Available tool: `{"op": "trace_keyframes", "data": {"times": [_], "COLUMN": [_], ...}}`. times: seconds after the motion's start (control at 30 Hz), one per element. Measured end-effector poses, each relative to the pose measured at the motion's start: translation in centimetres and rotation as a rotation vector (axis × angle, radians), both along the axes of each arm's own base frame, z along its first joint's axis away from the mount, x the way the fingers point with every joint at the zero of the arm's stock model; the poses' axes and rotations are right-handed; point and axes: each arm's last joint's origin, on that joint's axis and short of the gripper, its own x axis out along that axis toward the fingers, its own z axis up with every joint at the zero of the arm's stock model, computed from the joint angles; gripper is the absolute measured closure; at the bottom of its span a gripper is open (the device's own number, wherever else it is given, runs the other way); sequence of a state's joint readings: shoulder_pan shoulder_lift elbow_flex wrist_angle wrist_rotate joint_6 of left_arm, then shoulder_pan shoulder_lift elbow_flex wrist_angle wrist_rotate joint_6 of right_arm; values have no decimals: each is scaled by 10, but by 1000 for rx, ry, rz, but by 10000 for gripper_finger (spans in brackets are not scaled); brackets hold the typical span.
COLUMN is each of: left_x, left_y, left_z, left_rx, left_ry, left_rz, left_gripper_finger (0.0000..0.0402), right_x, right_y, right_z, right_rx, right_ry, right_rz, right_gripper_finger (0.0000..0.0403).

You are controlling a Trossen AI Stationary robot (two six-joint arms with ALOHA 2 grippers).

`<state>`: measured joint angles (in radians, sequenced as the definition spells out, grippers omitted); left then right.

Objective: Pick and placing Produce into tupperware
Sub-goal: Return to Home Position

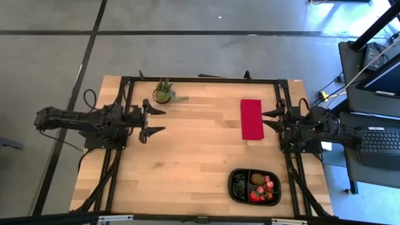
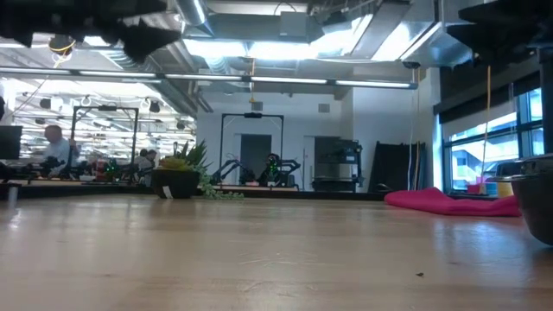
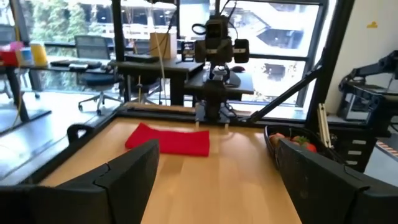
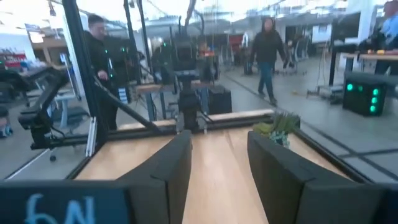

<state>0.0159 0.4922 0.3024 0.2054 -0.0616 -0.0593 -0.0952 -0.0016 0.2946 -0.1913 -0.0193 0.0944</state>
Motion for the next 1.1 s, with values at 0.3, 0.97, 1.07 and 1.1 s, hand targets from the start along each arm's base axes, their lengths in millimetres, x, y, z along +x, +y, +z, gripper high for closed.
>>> {"op": "trace_keyframes", "data": {"times": [0.3,0.97,1.07,1.1], "left_x": [-21,-40,-40,-40], "left_y": [0,0,0,0], "left_z": [-30,-63,-63,-63], "left_rx": [-13,-37,-36,-35], "left_ry": [-49,-135,-134,-134], "left_rz": [4,1,1,1], "left_gripper_finger": [86,86,86,86], "right_x": [4,18,21,22], "right_y": [0,-2,-3,-3], "right_z": [-12,-33,-41,-44], "right_rx": [-17,-104,-99,-94], "right_ry": [62,-47,-47,-39], "right_rz": [-2,-39,-39,-37], "right_gripper_finger": [244,244,244,244]}}
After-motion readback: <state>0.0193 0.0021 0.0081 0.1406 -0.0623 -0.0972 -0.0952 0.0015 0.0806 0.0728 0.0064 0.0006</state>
